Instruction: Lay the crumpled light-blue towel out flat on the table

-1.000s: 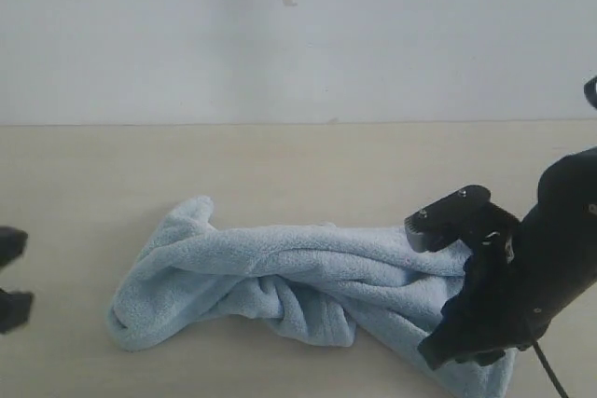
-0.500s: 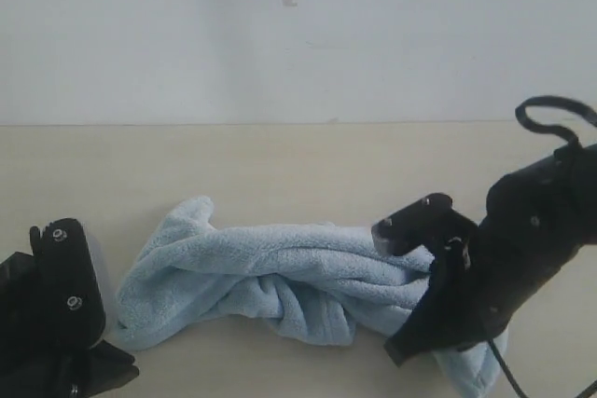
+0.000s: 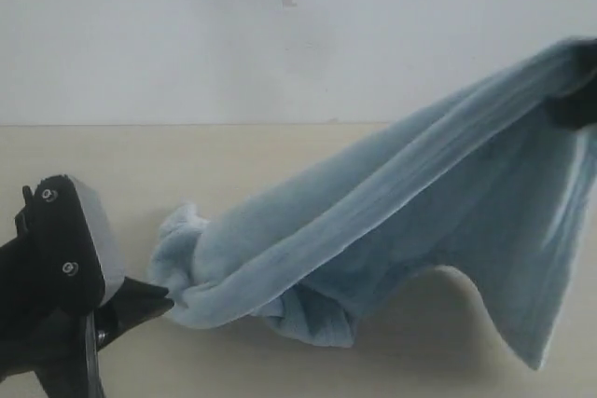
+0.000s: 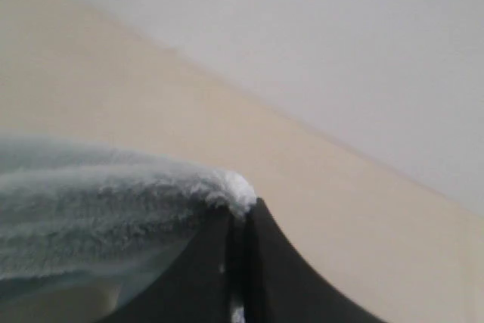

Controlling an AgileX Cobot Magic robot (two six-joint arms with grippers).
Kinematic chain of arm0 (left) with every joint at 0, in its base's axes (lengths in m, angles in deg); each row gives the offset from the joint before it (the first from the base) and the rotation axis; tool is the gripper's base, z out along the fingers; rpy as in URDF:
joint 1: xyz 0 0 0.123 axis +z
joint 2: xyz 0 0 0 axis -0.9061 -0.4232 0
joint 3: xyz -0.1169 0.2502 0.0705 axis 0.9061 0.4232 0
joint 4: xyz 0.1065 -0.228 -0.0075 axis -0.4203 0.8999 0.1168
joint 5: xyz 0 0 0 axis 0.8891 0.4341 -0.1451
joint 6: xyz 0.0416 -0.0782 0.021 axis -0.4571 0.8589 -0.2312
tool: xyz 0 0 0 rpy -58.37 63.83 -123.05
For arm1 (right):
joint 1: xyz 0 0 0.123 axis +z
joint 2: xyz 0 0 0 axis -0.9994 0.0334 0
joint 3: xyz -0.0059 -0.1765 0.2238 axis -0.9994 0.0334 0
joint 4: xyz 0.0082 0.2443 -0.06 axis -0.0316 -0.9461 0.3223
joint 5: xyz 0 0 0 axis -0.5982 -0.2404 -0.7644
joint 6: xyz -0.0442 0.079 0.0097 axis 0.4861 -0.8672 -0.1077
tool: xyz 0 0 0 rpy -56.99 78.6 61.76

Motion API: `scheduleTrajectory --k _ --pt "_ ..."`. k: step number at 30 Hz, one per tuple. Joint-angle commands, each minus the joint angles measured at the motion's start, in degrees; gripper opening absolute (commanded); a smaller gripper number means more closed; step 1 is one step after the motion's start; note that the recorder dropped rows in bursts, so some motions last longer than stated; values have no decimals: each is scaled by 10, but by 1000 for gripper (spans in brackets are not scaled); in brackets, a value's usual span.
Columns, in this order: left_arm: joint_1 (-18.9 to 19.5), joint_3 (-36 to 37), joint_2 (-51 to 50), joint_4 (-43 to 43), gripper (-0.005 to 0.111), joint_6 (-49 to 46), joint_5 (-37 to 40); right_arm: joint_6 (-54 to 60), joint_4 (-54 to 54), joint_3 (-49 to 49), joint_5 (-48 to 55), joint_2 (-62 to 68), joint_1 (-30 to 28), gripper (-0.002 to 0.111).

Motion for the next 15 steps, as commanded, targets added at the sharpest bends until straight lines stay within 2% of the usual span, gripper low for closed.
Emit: scheduleTrajectory --k 1,4,11,15 --pt "-4 2 -6 -2 4 -1 -105 -261 247 -1 95 -29 -67 0" --pt "-4 2 -19 -2 4 -1 -133 -261 246 18 100 -22 -99 0" --pt "-4 2 -26 -2 4 1 -110 -266 256 120 59 41 -133 0" --pt "-4 -1 -12 -2 4 1 -79 -328 256 131 68 89 -159 9"
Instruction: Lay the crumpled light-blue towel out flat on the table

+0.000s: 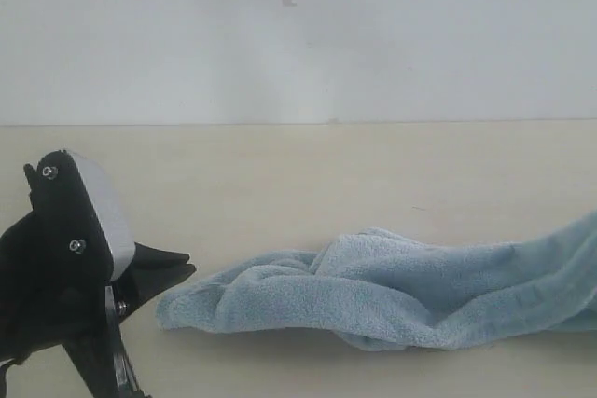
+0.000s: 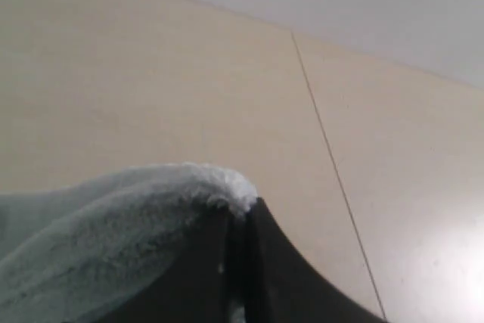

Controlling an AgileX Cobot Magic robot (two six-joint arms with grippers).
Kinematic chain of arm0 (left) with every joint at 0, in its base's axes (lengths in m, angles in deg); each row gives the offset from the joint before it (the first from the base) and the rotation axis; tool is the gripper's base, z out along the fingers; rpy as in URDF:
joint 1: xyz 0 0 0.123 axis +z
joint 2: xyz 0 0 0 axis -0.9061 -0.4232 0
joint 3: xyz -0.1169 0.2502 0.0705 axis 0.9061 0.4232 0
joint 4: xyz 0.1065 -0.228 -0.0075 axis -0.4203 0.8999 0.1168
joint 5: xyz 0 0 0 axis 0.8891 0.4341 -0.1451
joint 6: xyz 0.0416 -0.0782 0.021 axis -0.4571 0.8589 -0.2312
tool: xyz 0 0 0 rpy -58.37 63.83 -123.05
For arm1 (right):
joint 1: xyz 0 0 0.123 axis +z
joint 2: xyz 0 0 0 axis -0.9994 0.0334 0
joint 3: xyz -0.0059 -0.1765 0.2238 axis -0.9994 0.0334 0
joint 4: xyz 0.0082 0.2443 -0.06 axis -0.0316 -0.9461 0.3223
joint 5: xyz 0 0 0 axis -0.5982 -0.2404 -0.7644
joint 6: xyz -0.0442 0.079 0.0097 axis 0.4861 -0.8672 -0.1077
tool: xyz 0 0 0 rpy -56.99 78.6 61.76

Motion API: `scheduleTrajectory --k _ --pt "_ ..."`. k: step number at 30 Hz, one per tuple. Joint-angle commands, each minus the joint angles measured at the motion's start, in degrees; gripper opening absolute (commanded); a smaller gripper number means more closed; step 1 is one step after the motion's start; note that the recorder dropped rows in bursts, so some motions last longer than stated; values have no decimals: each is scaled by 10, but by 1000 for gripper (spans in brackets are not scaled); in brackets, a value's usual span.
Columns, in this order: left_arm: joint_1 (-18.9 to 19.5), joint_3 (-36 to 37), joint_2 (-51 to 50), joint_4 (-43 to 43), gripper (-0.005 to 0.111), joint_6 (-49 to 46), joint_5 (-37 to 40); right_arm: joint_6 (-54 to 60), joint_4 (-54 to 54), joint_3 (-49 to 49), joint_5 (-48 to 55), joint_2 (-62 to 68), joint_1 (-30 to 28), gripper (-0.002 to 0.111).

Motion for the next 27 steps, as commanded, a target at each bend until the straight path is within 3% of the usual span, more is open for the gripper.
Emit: scheduleTrajectory --k 1,7,14,17,20,24,27 --pt "-4 -2 17 -2 4 1 27 -66 12 9 6 49 -26 14" --pt "-4 -2 26 -3 4 -31 24 -68 5 9 10 80 -30 41" --pt "-3 -2 26 -5 4 -31 16 -149 -28 9 -75 74 -29 43" --pt "0 -2 22 -1 4 -31 18 -143 -112 9 -151 63 -29 43" --pt "15 -8 7 69 4 -13 16 -1 -279 12 -207 58 -16 43" --pt "67 -61 -37 326 4 3 73 221 -430 11 -213 58 49 43" --pt "117 -115 -101 342 4 3 192 322 -500 3 -176 58 116 43"
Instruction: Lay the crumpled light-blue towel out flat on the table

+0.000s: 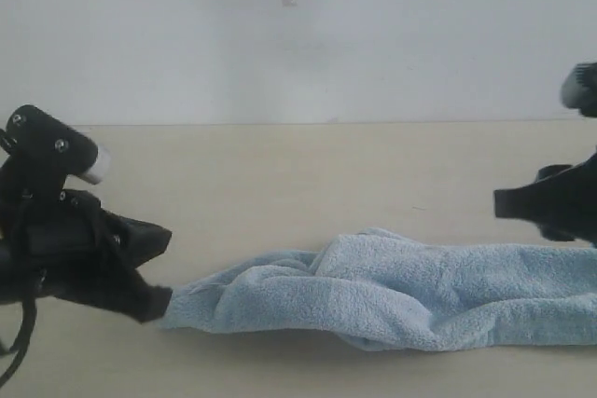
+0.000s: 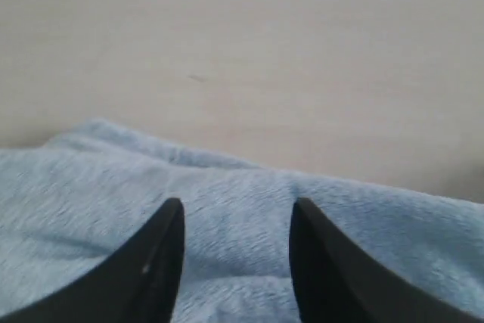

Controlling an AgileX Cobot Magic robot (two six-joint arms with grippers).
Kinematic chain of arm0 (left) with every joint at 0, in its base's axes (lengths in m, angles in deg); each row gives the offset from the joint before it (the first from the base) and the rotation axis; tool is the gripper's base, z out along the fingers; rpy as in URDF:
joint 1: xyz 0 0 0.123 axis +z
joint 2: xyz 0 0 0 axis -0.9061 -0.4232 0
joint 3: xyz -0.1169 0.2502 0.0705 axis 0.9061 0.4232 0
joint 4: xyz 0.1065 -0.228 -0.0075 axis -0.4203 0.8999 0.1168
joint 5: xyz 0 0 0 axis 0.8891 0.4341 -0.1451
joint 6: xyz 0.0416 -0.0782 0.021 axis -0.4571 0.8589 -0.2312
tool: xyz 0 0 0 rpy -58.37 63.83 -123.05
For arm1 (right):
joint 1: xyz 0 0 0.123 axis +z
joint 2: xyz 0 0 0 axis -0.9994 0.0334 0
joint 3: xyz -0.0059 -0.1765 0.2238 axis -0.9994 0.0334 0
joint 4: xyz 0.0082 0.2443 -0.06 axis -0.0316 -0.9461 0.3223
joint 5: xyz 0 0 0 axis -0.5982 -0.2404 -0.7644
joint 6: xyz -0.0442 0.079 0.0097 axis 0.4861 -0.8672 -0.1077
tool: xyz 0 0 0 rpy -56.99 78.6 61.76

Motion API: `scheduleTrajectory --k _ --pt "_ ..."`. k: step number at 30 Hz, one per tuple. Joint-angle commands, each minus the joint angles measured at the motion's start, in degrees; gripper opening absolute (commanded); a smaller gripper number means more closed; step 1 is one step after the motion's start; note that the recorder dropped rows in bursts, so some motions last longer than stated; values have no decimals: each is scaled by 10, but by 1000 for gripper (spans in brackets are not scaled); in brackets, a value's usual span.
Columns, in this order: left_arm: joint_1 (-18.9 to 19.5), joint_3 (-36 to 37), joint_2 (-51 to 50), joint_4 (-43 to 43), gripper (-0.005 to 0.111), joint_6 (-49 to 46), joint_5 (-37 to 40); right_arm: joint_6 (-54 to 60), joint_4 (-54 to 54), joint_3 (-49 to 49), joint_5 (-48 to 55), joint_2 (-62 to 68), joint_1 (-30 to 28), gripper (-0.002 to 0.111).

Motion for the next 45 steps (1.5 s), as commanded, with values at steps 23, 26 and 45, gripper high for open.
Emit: scheduleTrajectory --k 23,26,45 --pt "88 -197 -273 -56 4 -43 308 231 -172 -26 123 -4 156 43" --pt "88 -197 -259 -160 4 -2 353 231 -172 -26 120 -4 156 43" --pt "88 -197 -257 -220 26 69 281 232 -172 -26 92 -4 156 43"
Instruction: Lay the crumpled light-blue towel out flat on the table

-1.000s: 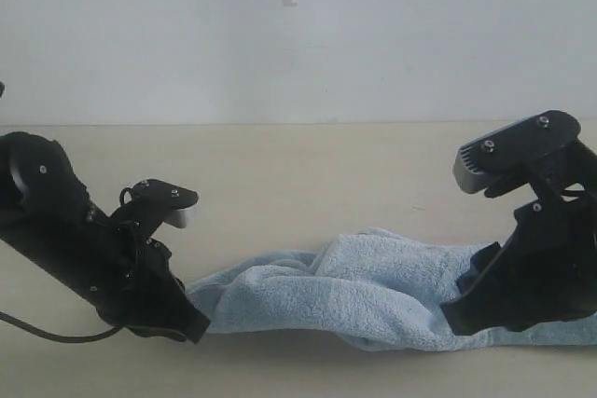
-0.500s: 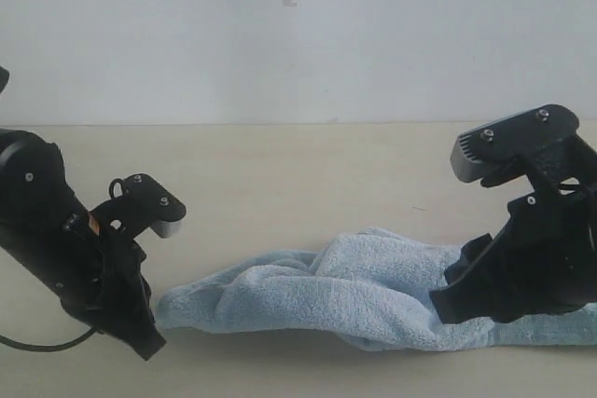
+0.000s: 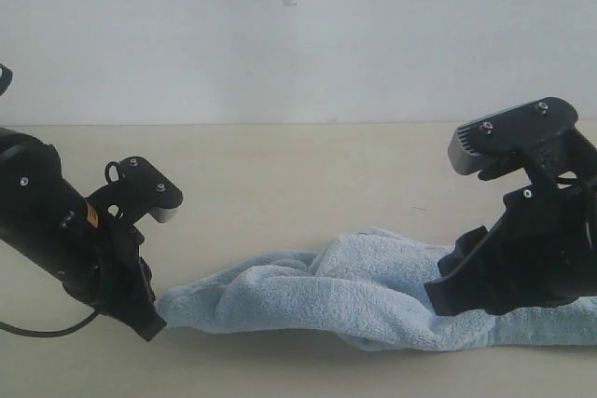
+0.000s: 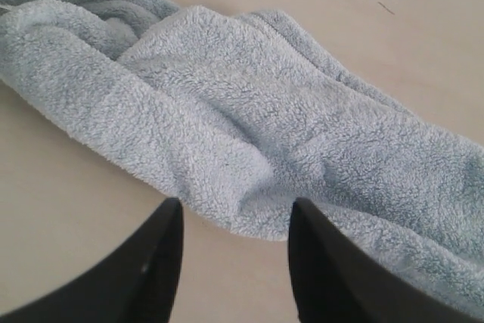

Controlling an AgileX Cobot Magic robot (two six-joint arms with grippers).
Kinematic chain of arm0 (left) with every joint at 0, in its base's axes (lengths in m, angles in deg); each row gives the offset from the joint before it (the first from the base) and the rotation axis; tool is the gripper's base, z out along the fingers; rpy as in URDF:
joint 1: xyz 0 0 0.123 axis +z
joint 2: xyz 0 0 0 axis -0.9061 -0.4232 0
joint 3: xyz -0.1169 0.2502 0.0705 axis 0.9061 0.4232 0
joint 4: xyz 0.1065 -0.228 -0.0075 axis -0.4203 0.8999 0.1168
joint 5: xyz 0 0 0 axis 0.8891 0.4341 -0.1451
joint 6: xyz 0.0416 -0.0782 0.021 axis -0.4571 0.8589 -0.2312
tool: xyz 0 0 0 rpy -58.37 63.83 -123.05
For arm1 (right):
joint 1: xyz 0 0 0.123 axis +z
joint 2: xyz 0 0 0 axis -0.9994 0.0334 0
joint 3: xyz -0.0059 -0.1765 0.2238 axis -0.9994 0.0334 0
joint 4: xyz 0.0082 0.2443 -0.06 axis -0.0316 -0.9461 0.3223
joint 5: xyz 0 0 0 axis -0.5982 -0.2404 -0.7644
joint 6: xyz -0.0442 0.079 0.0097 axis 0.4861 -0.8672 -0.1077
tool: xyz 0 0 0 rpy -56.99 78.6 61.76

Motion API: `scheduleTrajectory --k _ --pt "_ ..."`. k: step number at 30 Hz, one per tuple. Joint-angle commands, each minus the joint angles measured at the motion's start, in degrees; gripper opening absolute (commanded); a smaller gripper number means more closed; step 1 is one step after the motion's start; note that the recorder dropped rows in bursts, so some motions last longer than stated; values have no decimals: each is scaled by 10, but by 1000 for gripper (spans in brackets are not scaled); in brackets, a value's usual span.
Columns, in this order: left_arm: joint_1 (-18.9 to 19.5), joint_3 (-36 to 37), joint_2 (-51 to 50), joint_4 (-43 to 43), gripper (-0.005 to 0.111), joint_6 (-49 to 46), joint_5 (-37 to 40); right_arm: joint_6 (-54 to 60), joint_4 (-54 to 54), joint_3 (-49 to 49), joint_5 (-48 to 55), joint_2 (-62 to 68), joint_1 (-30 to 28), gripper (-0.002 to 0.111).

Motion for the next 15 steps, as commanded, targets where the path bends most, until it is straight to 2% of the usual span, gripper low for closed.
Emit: scheduleTrajectory --k 1,5,15 --pt "1 -3 2 24 32 9 -15 5 0 -4 -7 -3 1 43" --pt "1 -3 -7 31 44 9 -33 5 0 -4 -9 -3 1 43" --pt "1 -1 -75 31 45 9 -72 5 0 -4 -9 -3 1 43"
